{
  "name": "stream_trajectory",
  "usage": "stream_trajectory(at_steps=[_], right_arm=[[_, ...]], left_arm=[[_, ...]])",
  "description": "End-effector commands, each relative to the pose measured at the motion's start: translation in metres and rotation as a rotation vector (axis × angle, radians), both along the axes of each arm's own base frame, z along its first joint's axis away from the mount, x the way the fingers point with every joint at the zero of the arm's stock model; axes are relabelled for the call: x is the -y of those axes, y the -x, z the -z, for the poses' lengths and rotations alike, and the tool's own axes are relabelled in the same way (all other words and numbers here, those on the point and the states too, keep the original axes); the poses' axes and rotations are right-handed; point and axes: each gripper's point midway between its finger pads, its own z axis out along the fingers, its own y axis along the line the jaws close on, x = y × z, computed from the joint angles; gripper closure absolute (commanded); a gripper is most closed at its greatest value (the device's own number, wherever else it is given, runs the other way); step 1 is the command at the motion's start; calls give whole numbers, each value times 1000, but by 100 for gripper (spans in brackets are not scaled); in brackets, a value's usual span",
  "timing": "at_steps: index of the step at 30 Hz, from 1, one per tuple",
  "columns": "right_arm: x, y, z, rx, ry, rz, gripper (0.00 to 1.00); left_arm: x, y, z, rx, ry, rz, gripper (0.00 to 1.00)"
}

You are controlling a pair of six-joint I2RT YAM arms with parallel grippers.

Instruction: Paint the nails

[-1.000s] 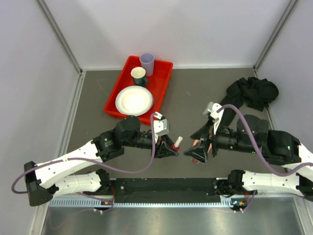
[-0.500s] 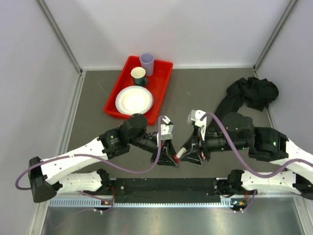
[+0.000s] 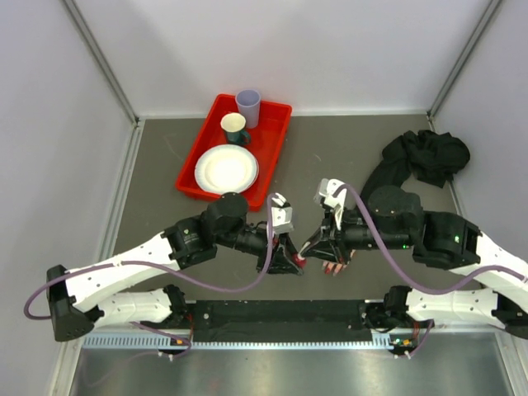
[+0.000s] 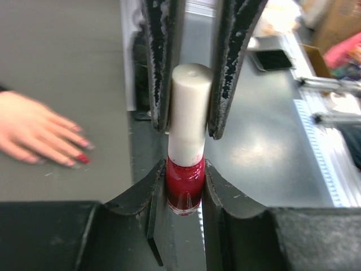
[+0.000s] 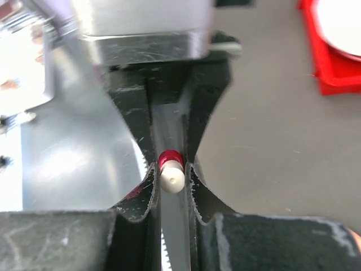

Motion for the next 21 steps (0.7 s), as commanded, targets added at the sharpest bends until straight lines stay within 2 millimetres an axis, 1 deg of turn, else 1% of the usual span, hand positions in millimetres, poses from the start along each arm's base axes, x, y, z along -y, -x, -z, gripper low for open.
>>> stream_trajectory(at_steps=[1,2,3,4,5,6,7,8,9,10,11,13,14,15,16,17,18,19,20,21], right_arm=[[-6,-22,-5,5,-35,133,100],[-7,-28,-2,-25,-36,185,100],[-4,-42,1,-20,-28,276,100],[-4,-51,8,-33,-10,337,100],[-3,-59,12,-88,-14,431,100],[12,-86,18,-69,5,635,100],[24,-90,36,-174,65,802,100],[29,-95,40,-183,78,887,100],[38,-105,37,-146,62,1001,100],[36,-106,34,-158,34,1040,100],[29,-104,36,-149,40,1037,100],[25,-105,30,-143,29,1033,100],[23,-105,26,-139,19,1024,100],[22,-105,24,-137,17,1014,100],[24,-105,20,-118,20,996,100],[24,-104,11,-113,-15,975,89],[23,-100,8,-116,-20,931,80],[24,-98,5,-75,-9,880,67],[25,-95,-1,-66,-22,837,46],[26,-87,-10,-79,-59,760,40]], left_arm=[[-2,-82,-30,160,30,-460,100],[-6,-96,-29,179,17,-537,100],[-12,-113,-30,182,12,-646,100],[-25,-138,-32,211,5,-806,100],[-30,-149,-33,227,8,-874,100],[-33,-158,-35,230,22,-934,100],[-40,-171,-36,249,26,-1016,100],[-41,-175,-36,260,31,-1034,100],[-39,-179,-33,267,29,-1048,100],[-37,-183,-39,269,59,-1065,100],[-33,-183,-39,267,64,-1054,100],[-23,-181,-39,260,58,-1020,100],[-18,-179,-36,256,50,-992,100],[-17,-177,-37,253,53,-977,100],[-16,-174,-33,251,41,-960,100],[-14,-167,-33,243,46,-917,100],[-13,-162,-31,247,40,-889,100],[-12,-155,-27,245,30,-845,100],[-10,-139,-25,231,34,-762,100],[-7,-126,-23,226,40,-687,100]])
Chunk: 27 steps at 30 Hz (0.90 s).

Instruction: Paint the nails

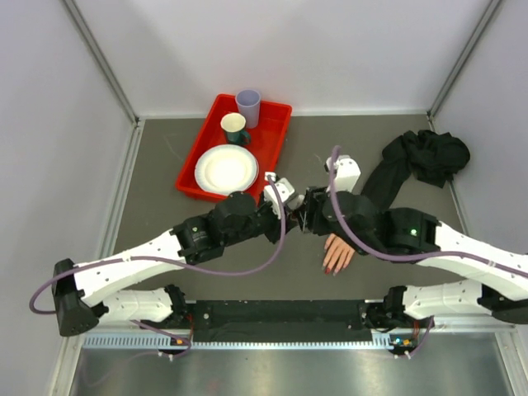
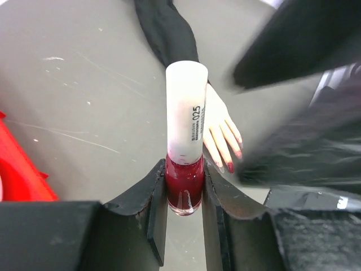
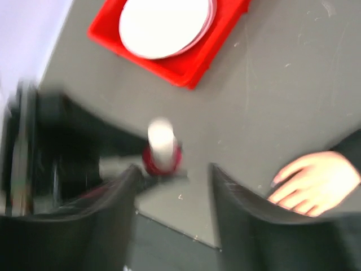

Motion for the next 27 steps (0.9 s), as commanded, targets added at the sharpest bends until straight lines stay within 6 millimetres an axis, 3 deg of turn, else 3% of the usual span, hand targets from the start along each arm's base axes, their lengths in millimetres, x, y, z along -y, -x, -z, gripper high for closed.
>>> stream_trajectory(at_steps=[1,2,3,5,6,8,10,13,21,27], right_arm=[[24,28,-35,91,-5,-237,34],[26,32,-39,112,-8,-277,26],[27,43,-44,125,-39,-360,24],[26,57,-44,166,-7,-506,24],[19,77,-44,152,-32,-642,26],[13,105,-49,168,-69,-828,28],[7,114,-52,185,-81,-901,29],[0,117,-52,176,-70,-939,32],[-9,128,-54,173,-88,-1024,44],[-14,130,-50,165,-84,-1052,64]], left_arm=[[-3,16,-45,37,154,103,100],[-5,31,-45,32,167,170,100],[0,59,-46,8,181,330,100],[-2,86,-50,-22,200,466,100],[-4,106,-51,-50,207,569,100],[-4,122,-55,-90,209,665,100],[-6,139,-55,-138,203,763,100],[-4,149,-58,-179,198,835,100],[1,149,-61,-188,213,847,100],[2,147,-60,-188,214,838,100]])
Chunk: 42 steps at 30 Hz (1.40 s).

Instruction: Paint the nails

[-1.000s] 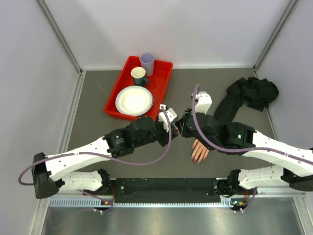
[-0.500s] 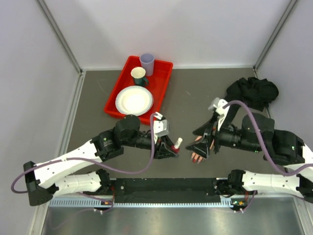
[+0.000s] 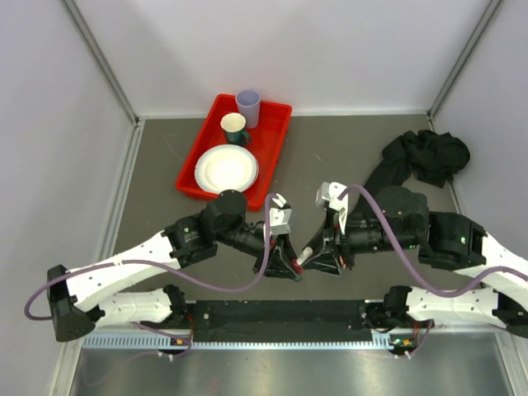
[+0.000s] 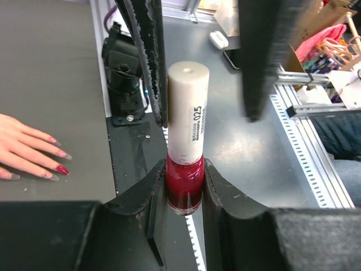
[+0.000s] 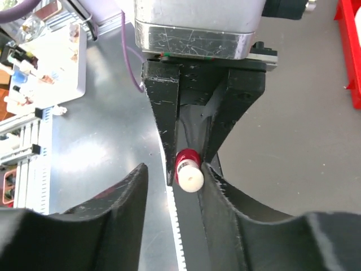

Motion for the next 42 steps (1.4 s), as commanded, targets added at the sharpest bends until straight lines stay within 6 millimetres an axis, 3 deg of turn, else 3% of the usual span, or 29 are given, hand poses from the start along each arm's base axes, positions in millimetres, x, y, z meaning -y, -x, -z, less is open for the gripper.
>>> stream_trajectory(at_steps=[1,3,4,9,10,12,13,14,15,19,23,26,27,30,32,33,34,37,40,42], right_arm=[[-6,2,-13,27,-55,-42,73],[-8,0,-11,28,-49,-34,85],[-8,-2,-10,29,-45,-25,100],[-4,-35,5,34,-21,188,100],[-3,-42,2,33,-42,236,100],[2,-69,13,-3,-29,433,100],[7,-80,17,-31,-25,532,100],[25,-106,31,-20,35,747,100],[32,-111,38,-129,17,888,100],[39,-120,47,-137,43,1118,100],[33,-121,45,-114,70,1108,100],[31,-115,35,-86,50,1015,76],[33,-113,24,-56,25,969,58],[35,-102,13,-9,20,829,36],[35,-86,-2,-8,-36,698,33],[37,-83,-5,34,-38,646,30],[32,-66,-19,21,-103,519,30],[21,-33,-27,39,-147,255,31],[14,-14,-31,48,-155,124,32],[7,-11,-29,50,-144,85,33]], left_arm=[[3,1,-32,42,95,15,100],[6,-11,-30,62,87,-57,100],[5,-17,-33,78,91,-102,100],[0,-83,-23,191,24,-482,100],[-7,-113,-16,226,-14,-649,100],[-16,-139,-10,252,-44,-795,100],[-26,-165,-8,267,-45,-960,100],[-28,-173,-6,269,-49,-1010,100],[-29,-179,-6,273,-45,-1043,100],[-10,-195,7,294,-94,-1056,100],[3,-186,11,285,-88,-970,100],[5,-169,16,285,-93,-872,100],[9,-152,13,269,-71,-780,100],[8,-113,12,234,-24,-594,100],[6,-96,9,219,2,-514,100],[3,-77,6,197,16,-426,100],[1,-67,4,190,25,-379,100],[-2,-32,-8,141,61,-194,100],[-3,-9,-15,86,61,-58,100],[-2,-5,-15,69,49,-27,100]])
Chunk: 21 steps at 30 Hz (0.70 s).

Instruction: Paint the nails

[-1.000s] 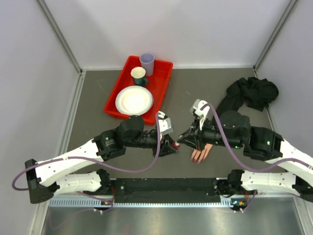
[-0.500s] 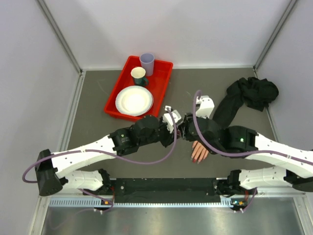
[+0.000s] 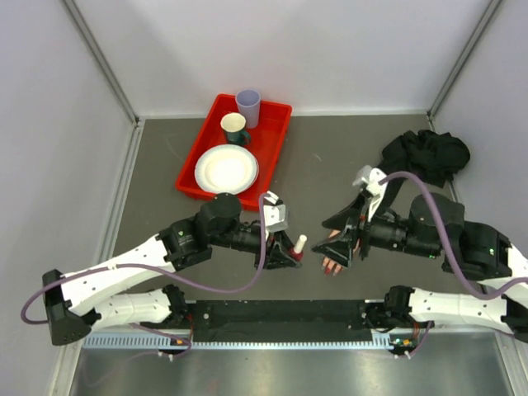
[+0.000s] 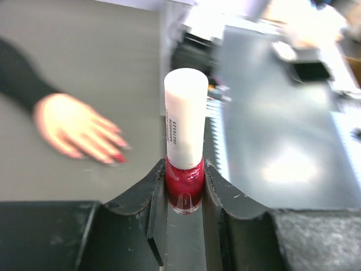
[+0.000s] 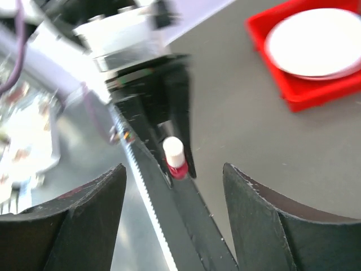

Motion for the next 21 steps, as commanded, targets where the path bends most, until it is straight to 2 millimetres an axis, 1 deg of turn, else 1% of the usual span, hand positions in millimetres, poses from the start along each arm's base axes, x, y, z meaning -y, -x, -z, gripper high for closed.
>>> stream_trajectory(at_steps=[1,4,5,6,8,9,12,13,14,16,17,18,19,20,21], right_arm=[[-29,35,-5,56,-3,-293,34],[-39,36,-1,54,7,-330,41],[-42,35,2,45,18,-335,47],[-44,40,3,38,16,-368,49],[-47,45,3,34,12,-400,54],[-47,46,4,31,12,-409,54],[-47,47,7,24,21,-414,59],[-48,47,8,23,24,-419,63],[-48,48,9,22,24,-422,70],[-49,49,10,20,24,-434,75],[-49,49,13,14,32,-432,76],[-49,47,15,15,39,-423,77],[-49,46,16,15,43,-417,88],[-49,46,17,13,44,-414,94],[-50,44,18,13,47,-403,100]], left_arm=[[-2,39,-23,-64,38,233,100],[-2,43,-23,-79,37,254,100],[-1,43,-24,-82,39,255,100],[-1,43,-25,-83,41,254,100],[-2,44,-25,-82,47,256,100],[-2,44,-27,-80,52,256,100],[-3,45,-29,-76,58,257,100],[-3,45,-30,-75,59,258,100],[-3,45,-30,-73,58,255,100],[-2,38,-31,-56,62,217,100],[-3,36,-33,-44,68,202,100],[-2,29,-35,-28,73,158,100],[-2,24,-37,-14,81,126,100],[-2,20,-39,-2,87,98,100],[-1,7,-40,16,86,19,100]])
